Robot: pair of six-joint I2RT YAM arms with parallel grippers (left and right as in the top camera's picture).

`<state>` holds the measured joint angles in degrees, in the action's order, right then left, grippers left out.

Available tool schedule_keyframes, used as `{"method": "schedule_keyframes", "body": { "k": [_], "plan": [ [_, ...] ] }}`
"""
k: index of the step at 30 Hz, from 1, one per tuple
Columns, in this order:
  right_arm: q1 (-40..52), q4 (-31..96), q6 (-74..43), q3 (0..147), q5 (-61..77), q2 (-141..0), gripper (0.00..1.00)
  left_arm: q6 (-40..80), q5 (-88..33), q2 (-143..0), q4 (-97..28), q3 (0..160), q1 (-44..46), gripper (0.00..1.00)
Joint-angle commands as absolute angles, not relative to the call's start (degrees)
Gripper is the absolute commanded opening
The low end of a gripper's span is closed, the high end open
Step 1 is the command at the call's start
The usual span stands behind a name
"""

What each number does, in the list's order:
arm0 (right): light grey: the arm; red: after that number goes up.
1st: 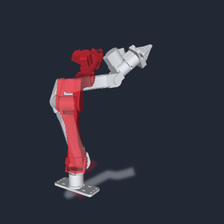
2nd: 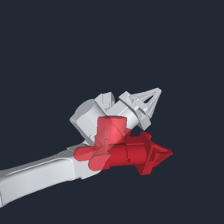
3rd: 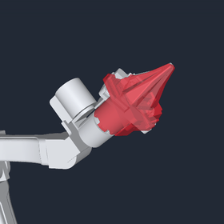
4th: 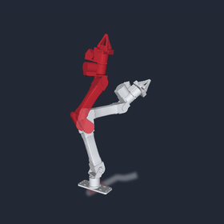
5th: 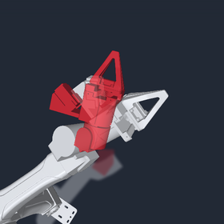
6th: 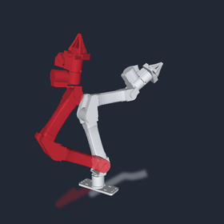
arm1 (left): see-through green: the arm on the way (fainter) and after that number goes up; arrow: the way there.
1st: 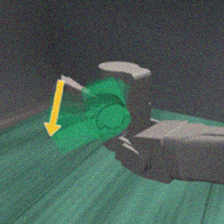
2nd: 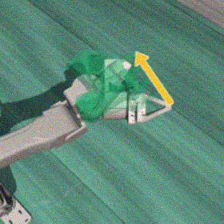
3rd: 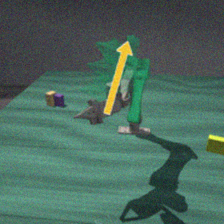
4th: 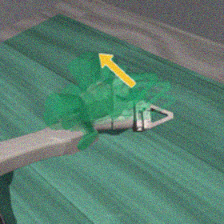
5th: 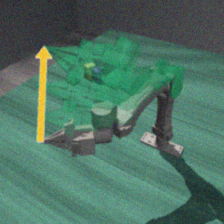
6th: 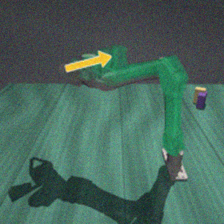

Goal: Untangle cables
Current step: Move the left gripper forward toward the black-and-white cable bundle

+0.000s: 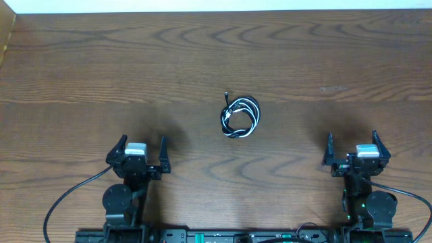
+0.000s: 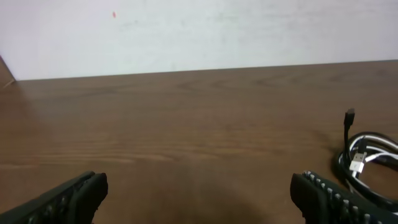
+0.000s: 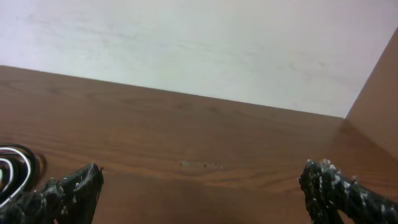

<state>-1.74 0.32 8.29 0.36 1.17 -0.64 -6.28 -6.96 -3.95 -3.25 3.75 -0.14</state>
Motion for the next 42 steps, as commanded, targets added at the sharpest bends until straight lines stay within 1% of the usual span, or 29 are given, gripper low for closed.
{"method": "schedule_keyframes", "body": {
  "k": [1,8,15,21,25,30,32,36,39,42],
  "plan": [
    [-1.41,0.16,9.54,0.58,2.13,-0.64,0.99,-7.27,-6.59,-6.79,-3.20,7.90,0.08,1.00],
    [-1.41,0.19,9.98,0.97,2.72,-0.64,0.98,-7.29,-6.59,-16.12,-3.18,13.02,0.08,1.00],
    [-1.43,-0.08,12.95,1.93,8.56,-0.64,0.98,-7.73,-7.16,-28.14,-4.40,21.47,0.08,1.00],
    [-1.45,-0.60,12.95,3.99,10.44,-0.69,0.98,-12.12,-13.74,-40.62,-10.85,32.95,0.08,1.00],
    [-1.45,-0.62,14.15,6.92,10.98,-2.68,0.98,-13.43,-15.99,-47.79,-16.56,41.43,0.08,1.00],
    [-1.45,-0.36,15.97,13.23,11.11,-11.40,0.98,-13.74,-16.29,-53.25,-22.26,49.39,0.10,1.00],
    [-1.45,-0.36,15.97,16.36,11.33,-16.71,0.98,-14.83,-16.29,-54.28,-23.94,51.16,0.10,1.00],
    [-1.48,1.72,18.28,25.32,16.97,-30.02,0.98,-15.84,-16.47,-56.18,-27.70,54.11,0.10,1.00],
    [-1.48,6.98,18.59,34.68,20.08,-40.64,0.98,-15.84,-17.50,-57.80,-28.71,55.79,0.21,1.00],
    [-1.48,16.05,20.51,46.41,23.27,-51.46,0.98,-15.81,-17.56,-59.94,-29.80,58.11,0.91,1.00]
  ]
}}
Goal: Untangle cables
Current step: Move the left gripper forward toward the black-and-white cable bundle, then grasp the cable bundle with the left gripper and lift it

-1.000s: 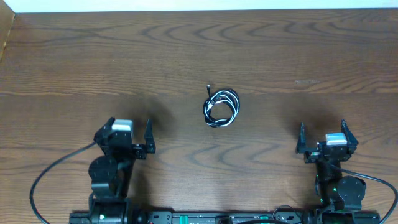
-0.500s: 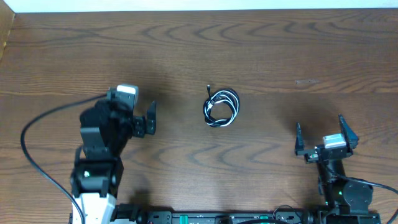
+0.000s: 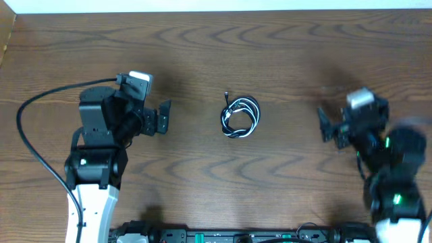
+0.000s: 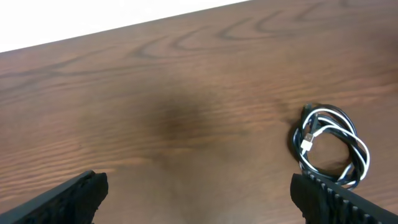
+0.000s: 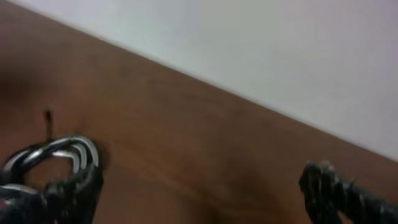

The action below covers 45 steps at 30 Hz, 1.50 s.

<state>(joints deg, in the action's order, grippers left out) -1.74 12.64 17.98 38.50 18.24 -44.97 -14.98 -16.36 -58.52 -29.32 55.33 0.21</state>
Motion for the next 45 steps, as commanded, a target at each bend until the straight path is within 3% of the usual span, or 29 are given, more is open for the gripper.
{"method": "schedule_keyframes", "body": {
  "k": [1,8,13,19,23,28,29,32,33,39,42,45],
  "plan": [
    [-1.48,20.10,21.28,51.07,24.32,-55.44,0.98,-15.79,-17.58,-60.75,-30.44,59.11,1.30,1.00],
    [-1.45,45.17,25.30,78.22,26.13,-75.94,0.98,-15.59,-17.41,-71.00,-43.48,73.47,3.70,1.00],
    [-1.41,57.23,33.50,89.65,26.00,-83.74,0.99,-14.02,-17.34,-80.71,-56.12,86.39,5.54,1.00],
    [-1.41,57.84,29.32,91.48,29.43,-84.33,0.99,-5.56,-17.61,-87.35,-58.92,91.00,8.12,1.00],
    [-1.41,57.41,26.61,91.46,34.26,-84.31,0.99,6.63,-20.16,-88.60,-60.66,90.98,8.99,1.00],
    [-1.39,59.20,24.05,91.24,38.02,-84.29,0.99,7.79,-26.28,-89.12,-59.72,90.87,9.52,1.00],
    [-1.39,59.16,23.11,91.00,39.22,-84.36,0.99,7.81,-26.39,-89.49,-59.72,90.78,9.98,0.97],
    [-1.39,58.92,22.72,90.28,41.65,-84.49,0.99,8.32,-25.19,-91.11,-59.66,89.71,11.60,0.73],
    [-1.37,58.22,22.72,90.02,41.36,-84.58,0.93,10.87,-23.05,-92.03,-59.72,89.19,12.40,0.68],
    [-1.39,52.95,7.05,88.90,27.09,-86.43,0.67,24.69,-9.34,-98.80,-59.51,88.01,18.15,0.65],
    [-1.39,52.29,1.10,88.90,21.69,-88.18,0.59,28.40,-5.89,-102.32,-58.83,88.01,21.06,0.45],
    [-1.34,52.27,0.78,88.90,21.76,-89.84,0.58,30.85,-5.76,-106.04,-58.08,88.01,23.35,0.30]
  ]
}}
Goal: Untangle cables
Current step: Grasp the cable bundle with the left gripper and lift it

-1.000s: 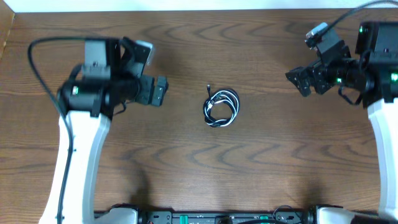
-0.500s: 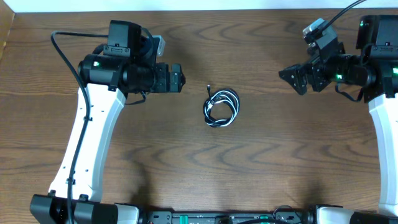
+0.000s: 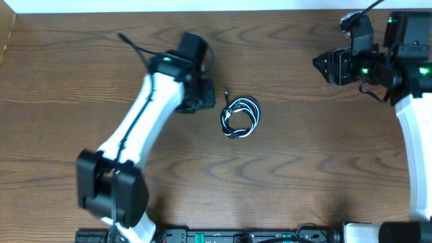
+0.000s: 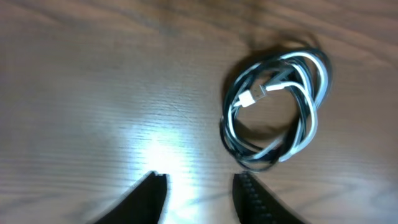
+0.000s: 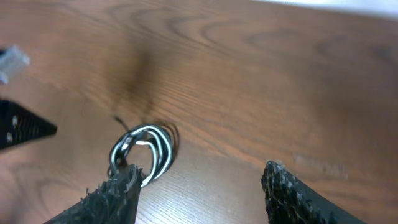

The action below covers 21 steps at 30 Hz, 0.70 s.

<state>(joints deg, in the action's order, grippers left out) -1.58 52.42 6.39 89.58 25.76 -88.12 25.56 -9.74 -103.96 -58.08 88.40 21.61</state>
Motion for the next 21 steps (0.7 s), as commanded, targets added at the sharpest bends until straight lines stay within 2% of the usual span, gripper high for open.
{"method": "schedule_keyframes", "body": {
  "k": [1,7,14,21],
  "plan": [
    [-1.30,52.29,0.64,88.90,21.78,-90.24,0.58,31.27,-5.91,-107.13,-57.93,88.01,23.99,0.27],
    [-0.64,52.25,0.67,88.90,21.76,-92.44,0.58,30.39,-6.50,-112.51,-57.71,87.96,25.47,0.21],
    [-0.64,52.05,0.91,88.90,21.28,-93.03,0.62,20.56,-17.47,-116.84,-53.65,87.96,25.47,0.21],
    [-0.64,52.03,0.91,88.90,20.25,-93.03,0.64,20.36,-16.86,-117.82,-51.94,87.94,25.47,0.22]
  ]
}}
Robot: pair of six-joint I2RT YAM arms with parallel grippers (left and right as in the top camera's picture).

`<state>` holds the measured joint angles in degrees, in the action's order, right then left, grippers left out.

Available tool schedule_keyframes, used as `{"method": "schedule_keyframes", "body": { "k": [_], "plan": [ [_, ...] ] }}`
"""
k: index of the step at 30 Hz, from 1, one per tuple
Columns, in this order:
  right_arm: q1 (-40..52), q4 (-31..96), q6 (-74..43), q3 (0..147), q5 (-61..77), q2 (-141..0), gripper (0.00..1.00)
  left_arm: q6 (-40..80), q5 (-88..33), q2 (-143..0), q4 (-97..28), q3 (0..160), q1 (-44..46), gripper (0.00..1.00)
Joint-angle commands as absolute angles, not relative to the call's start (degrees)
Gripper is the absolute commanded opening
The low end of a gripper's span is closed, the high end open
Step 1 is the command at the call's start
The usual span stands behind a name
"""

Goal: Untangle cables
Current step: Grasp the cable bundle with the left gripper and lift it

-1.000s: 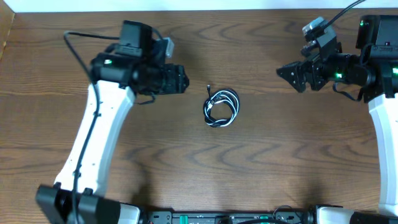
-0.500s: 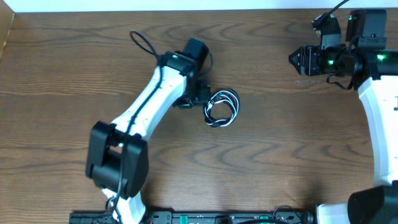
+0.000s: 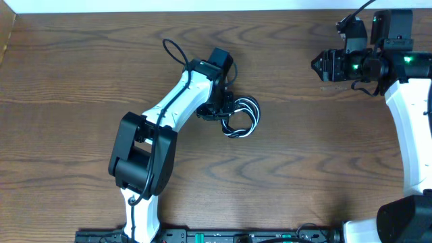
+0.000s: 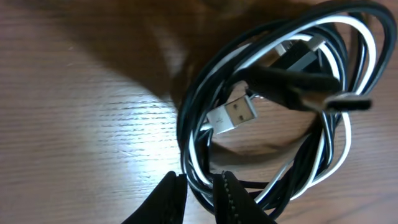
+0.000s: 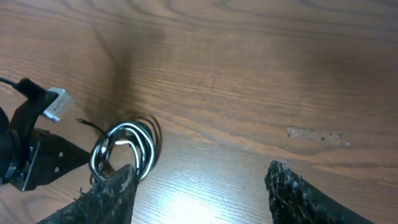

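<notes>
A coil of black and white cables (image 3: 241, 117) lies mid-table. In the left wrist view the cable coil (image 4: 186, 124) fills the frame, with a white USB plug (image 4: 233, 114) and a black plug (image 4: 311, 90) inside it. My left gripper (image 4: 199, 180) is down at the coil's left edge, its fingers nearly together with strands running between them. From above, the left gripper (image 3: 225, 108) covers that edge. My right gripper (image 3: 324, 65) hovers open at the back right, well away; its view shows the cable coil (image 5: 149, 149) from afar.
The wooden table (image 3: 304, 189) runs to a white wall along the far edge. A raised wooden side (image 3: 7, 34) stands at the far left. The left arm (image 3: 169, 108) stretches diagonally across the table's middle-left.
My left gripper moved right from beside the coil onto its left edge, and its fingers closed to a narrow gap around the strands. The right gripper stayed open at the back right.
Both grippers first rested open at the table's near edge, the coil untouched in the middle. Then both arms were raised and further out. Later the left was beside the coil with narrowed fingers, the right at the back right. Now the left pinches the coil's edge.
</notes>
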<state>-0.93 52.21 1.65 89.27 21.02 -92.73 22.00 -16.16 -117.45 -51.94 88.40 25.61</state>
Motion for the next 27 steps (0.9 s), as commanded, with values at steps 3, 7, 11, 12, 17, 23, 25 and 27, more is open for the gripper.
{"method": "schedule_keyframes", "body": {
  "k": [3,7,11,12,17,23,25,27],
  "plan": [
    [-0.64,51.83,0.91,88.90,20.01,-93.03,0.64,20.36,-16.88,-118.13,-51.44,87.48,25.47,0.22],
    [-0.64,51.59,0.89,88.90,20.01,-93.03,0.65,20.38,-16.88,-118.72,-49.84,85.91,25.47,0.22],
    [-0.64,51.62,0.89,88.90,20.01,-93.03,0.65,20.38,-15.64,-119.72,-48.71,84.51,25.47,0.22],
    [-0.64,51.62,0.89,88.90,20.01,-93.03,0.65,20.38,-14.59,-119.98,-48.77,84.49,25.47,0.22],
    [-0.64,51.62,0.89,88.90,20.01,-93.03,0.65,20.67,-13.91,-120.11,-48.66,84.49,25.50,0.22],
    [-0.64,51.55,0.89,88.90,20.01,-93.03,0.66,22.94,-13.91,-120.25,-44.84,81.21,26.26,0.22],
    [-0.64,51.53,0.89,88.90,20.01,-93.03,0.66,23.46,-13.89,-120.25,-44.34,80.51,26.35,0.14],
    [-0.64,51.35,0.89,88.90,20.01,-93.03,0.66,23.46,-13.91,-119.96,-44.38,80.60,26.26,0.07]
  ]
}}
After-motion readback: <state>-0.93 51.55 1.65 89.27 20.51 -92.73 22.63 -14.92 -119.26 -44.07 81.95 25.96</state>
